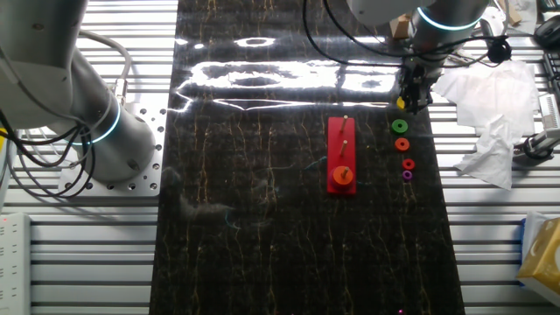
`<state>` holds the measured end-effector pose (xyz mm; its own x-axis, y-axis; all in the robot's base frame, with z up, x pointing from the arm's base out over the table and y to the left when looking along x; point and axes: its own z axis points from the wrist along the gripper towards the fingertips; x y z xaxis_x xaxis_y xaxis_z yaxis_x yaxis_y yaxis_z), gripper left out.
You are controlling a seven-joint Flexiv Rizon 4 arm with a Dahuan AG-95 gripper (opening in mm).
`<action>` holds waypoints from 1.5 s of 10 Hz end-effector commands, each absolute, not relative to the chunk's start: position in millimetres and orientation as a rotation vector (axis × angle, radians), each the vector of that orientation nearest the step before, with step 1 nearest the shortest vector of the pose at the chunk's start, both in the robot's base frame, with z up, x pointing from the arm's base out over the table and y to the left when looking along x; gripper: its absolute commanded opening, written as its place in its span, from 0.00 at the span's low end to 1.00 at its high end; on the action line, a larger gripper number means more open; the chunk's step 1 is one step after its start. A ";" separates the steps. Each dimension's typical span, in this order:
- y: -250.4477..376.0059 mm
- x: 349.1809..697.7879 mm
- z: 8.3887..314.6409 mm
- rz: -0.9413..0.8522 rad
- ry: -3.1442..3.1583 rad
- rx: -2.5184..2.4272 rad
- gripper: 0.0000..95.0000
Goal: Take out one Hanoi block and throw it aside
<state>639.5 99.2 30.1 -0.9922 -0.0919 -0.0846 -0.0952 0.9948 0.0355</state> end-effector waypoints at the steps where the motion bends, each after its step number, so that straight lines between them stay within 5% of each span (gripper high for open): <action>1: 97.6 637.3 27.4 0.053 3.053 -0.146 0.00; 15: 101.8 634.0 20.1 0.049 3.056 -0.133 0.00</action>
